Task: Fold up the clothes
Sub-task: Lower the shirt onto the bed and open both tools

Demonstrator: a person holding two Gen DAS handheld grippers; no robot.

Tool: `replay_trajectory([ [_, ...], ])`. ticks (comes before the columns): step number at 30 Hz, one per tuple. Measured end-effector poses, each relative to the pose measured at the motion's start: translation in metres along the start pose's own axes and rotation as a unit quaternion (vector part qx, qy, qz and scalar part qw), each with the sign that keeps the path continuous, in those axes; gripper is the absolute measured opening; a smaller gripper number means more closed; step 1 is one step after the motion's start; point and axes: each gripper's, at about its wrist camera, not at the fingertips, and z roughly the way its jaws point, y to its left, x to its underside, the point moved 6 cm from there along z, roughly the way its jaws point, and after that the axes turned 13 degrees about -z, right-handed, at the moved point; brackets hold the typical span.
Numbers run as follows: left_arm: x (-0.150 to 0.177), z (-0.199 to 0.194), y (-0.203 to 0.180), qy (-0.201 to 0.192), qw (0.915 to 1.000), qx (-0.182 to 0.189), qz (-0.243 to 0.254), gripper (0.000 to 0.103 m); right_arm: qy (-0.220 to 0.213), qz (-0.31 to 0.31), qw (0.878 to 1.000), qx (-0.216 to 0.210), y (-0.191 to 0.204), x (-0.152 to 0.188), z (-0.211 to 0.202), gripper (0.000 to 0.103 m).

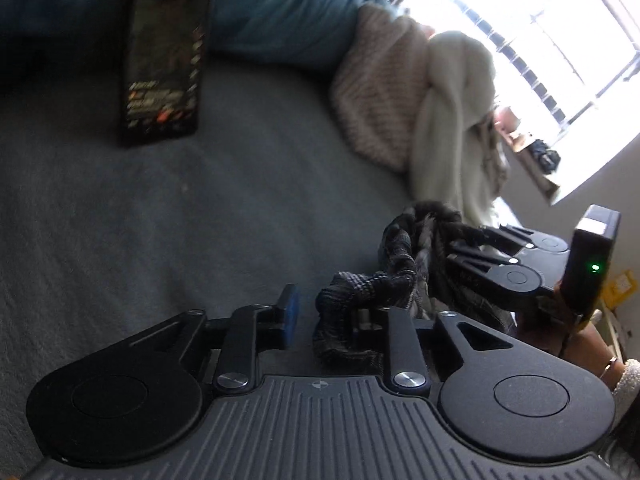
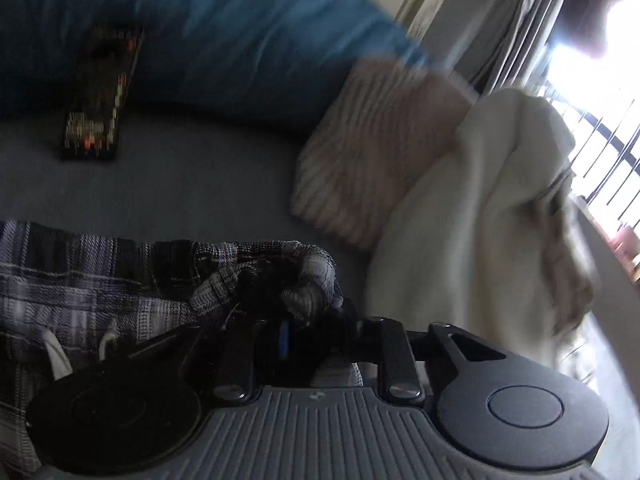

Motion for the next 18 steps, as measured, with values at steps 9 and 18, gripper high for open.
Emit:
replay_trajectory([
  [9,0.002,-0.002,0.014,0.012,0.9995,0.010,-0.026,0.047,0.036,0.142,0.988,-0.039,-0.035,0.018,0.018,0.079],
  [18,0.002,-0.016,0.027,0.012,0.9975,0.026,-0.065,0.056,0.042,0.179,0.979,-0.085,-0.047,0.023,0.006,0.089],
])
